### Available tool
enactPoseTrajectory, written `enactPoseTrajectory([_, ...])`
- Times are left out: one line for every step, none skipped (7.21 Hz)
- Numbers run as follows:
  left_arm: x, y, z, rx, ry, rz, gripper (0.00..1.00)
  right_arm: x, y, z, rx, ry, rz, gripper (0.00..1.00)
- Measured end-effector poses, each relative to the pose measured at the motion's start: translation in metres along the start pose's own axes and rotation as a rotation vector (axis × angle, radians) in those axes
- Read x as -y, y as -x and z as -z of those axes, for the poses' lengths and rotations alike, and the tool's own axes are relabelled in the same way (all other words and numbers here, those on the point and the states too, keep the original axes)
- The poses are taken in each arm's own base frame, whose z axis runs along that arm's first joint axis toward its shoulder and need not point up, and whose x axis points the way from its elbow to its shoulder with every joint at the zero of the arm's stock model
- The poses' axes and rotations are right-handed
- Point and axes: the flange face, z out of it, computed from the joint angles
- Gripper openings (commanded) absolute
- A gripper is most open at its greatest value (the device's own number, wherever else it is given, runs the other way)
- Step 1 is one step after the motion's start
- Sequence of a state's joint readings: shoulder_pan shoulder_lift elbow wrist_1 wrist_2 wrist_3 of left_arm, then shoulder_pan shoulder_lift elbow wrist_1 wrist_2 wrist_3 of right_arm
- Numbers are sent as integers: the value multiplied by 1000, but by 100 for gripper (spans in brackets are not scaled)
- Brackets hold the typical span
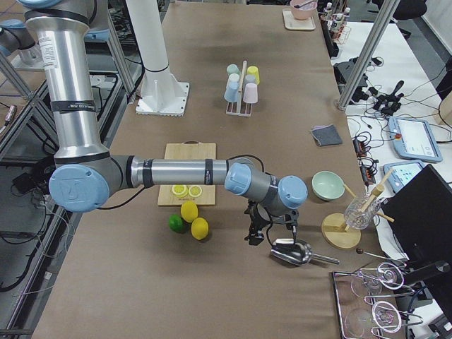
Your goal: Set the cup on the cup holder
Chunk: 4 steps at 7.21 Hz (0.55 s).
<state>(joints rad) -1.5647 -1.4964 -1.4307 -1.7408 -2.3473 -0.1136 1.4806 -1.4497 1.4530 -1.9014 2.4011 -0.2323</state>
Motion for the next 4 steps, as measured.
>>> enactPoseTrajectory([0, -2, 2, -1, -5, 4, 98, 3, -3, -2, -4, -12, 5, 98])
enactPoseTrajectory([1, -4, 4, -1, -10, 8, 98, 4, -5, -3, -7, -24, 14, 98])
enactPoseTrajectory([0, -6, 6, -1, -13, 8, 98, 5, -6, -4, -11, -41, 31, 98])
enactPoseTrajectory([-2, -6, 6, -1, -14, 8, 98, 6, -6, -5, -14, -56, 45, 98])
